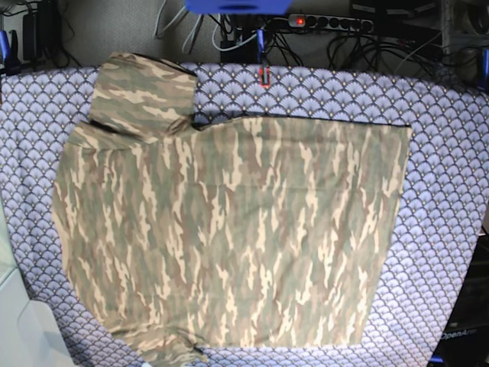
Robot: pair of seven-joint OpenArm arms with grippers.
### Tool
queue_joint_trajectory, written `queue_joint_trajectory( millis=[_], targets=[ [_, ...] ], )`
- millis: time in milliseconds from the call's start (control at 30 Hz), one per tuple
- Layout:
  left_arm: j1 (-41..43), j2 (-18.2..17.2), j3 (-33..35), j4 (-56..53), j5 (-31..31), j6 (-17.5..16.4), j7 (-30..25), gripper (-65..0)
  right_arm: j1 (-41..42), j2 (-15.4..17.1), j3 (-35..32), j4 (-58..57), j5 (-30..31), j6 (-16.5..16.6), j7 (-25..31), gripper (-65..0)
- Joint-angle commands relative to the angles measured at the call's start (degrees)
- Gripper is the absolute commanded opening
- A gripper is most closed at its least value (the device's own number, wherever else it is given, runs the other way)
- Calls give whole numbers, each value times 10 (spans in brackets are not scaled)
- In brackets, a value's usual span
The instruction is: Fold the T-shirt properly
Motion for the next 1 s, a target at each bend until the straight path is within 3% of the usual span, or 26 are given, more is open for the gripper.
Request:
queue_joint_trajectory(
  millis=[0, 133, 267, 400, 567, 633, 767, 967],
  targets=[
    [7, 0, -19, 62, -7, 6, 25, -623, -3, 7, 1, 52, 14, 2, -11, -650],
    [7, 1, -73, 210, -8, 6, 168, -623, -3, 22, 0, 186, 41, 3, -113, -650],
    [-18, 16, -116, 293, -6, 6, 304, -622, -3, 66, 0, 274, 87, 3, -220, -650],
    [-101, 29, -172, 325, -4, 4, 448, -620, 4, 119, 0, 331, 166, 3, -336, -650],
    [-202, 46, -232, 331, -5, -4, 609, -619, 80, 193, -4, 332, 288, 6, -474, -650],
    [-235, 56, -252, 336, -4, -32, 651, -619, 114, 217, -2, 324, 335, 31, -516, -632],
    [-305, 63, -291, 336, -3, -72, 729, -619, 175, 227, 2, 320, 389, 80, -584, -568],
    [-390, 63, -355, 336, -3, -123, 838, -619, 249, 226, 2, 320, 399, 81, -668, -487]
  ],
)
